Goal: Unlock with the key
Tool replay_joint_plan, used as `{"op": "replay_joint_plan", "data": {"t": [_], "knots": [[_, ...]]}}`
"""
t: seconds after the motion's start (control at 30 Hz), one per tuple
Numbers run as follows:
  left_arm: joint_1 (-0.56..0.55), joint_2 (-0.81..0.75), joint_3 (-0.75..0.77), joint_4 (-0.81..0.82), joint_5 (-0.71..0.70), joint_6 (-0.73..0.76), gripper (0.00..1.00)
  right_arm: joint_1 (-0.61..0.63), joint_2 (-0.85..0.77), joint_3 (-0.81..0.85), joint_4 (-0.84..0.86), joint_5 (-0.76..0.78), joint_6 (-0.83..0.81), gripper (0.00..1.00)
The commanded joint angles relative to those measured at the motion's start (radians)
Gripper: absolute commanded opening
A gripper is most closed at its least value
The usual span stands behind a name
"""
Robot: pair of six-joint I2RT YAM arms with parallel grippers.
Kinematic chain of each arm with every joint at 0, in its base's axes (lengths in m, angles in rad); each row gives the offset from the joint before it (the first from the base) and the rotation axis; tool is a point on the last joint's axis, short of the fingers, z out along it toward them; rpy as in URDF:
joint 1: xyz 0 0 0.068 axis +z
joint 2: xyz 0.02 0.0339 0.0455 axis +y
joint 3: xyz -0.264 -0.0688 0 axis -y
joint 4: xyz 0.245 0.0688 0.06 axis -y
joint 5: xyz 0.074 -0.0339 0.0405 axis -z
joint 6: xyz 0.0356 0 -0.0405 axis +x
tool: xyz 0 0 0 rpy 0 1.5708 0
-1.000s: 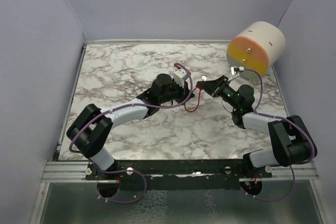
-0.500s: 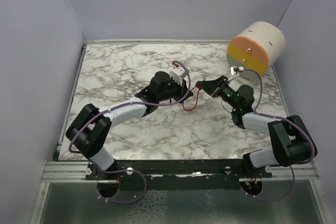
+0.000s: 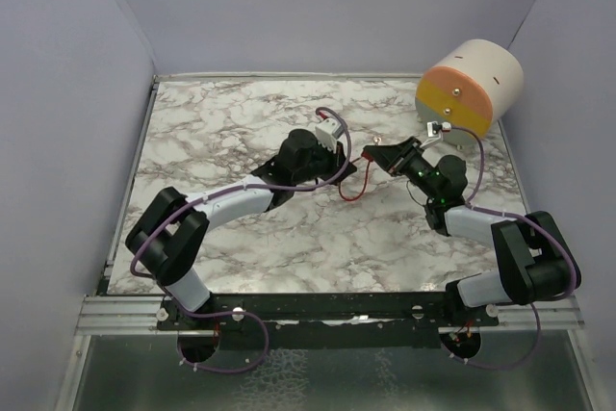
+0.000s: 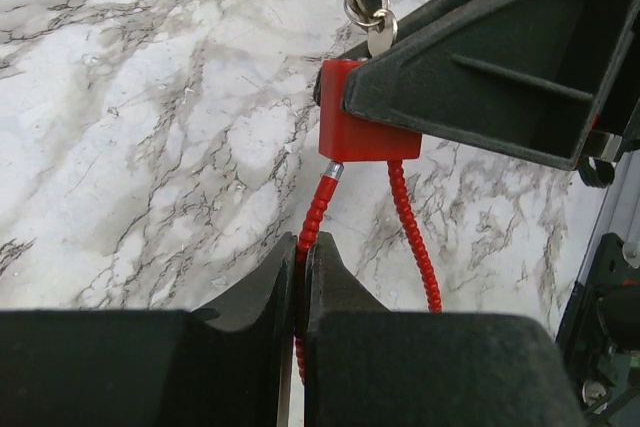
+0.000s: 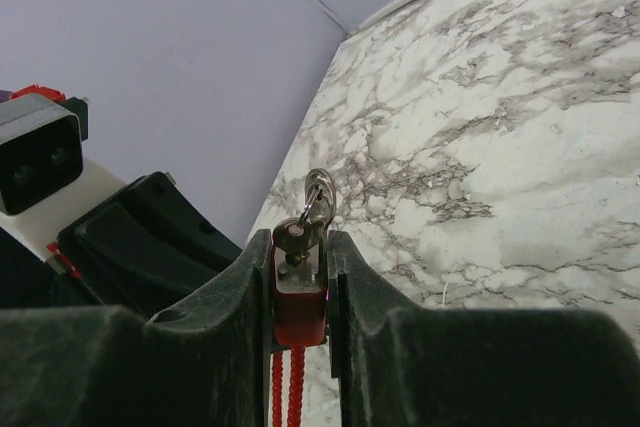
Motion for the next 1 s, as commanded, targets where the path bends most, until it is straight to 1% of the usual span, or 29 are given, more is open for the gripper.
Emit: {"op": "replay_joint_plan", "data": {"t": [0.0,0.07,0.13,0.23,0.37,0.5,0.6,0.67,0.8,0.87,0.97], "knots": [[0.056,-0.082,-0.012,0.012,-0.139,-0.059,0.00,0.000,-0.011,-0.009,0.026,0.043,-0.012,0.01],[0.064,-0.086,-0.013,-0.001,-0.128,-0.048,0.00,0.000,-0.016,-0.013,0.027,0.056,-0.007,0.01],[0.067,-0.080,-0.013,-0.006,-0.085,-0.033,0.00,0.000,-0.024,-0.010,0.017,0.065,-0.010,0.01],[0.057,-0.035,0.005,-0.004,0.057,-0.016,0.00,0.000,-0.014,-0.004,0.019,0.053,-0.014,0.01],[0.017,0.026,0.042,-0.007,0.190,0.027,0.00,0.000,0.002,0.000,0.038,0.044,-0.004,0.01],[0.004,0.055,0.059,-0.024,0.249,0.049,0.00,0.000,0.004,0.005,0.031,0.044,-0.010,0.01],[0.005,0.051,0.063,-0.044,0.211,0.051,0.00,0.000,0.002,0.006,0.028,0.044,-0.013,0.01],[0.012,0.033,0.057,-0.046,0.154,0.035,0.00,0.000,0.000,0.002,0.029,0.044,-0.012,0.01],[0.059,-0.028,0.021,-0.040,0.044,-0.009,0.00,0.000,-0.016,-0.007,0.020,0.066,-0.010,0.01],[0.085,-0.054,0.007,-0.065,0.000,-0.008,0.00,0.000,-0.027,-0.008,0.004,0.074,-0.015,0.01],[0.107,-0.063,0.000,-0.083,0.003,0.005,0.00,0.000,-0.031,-0.006,-0.004,0.076,-0.019,0.01]]}}
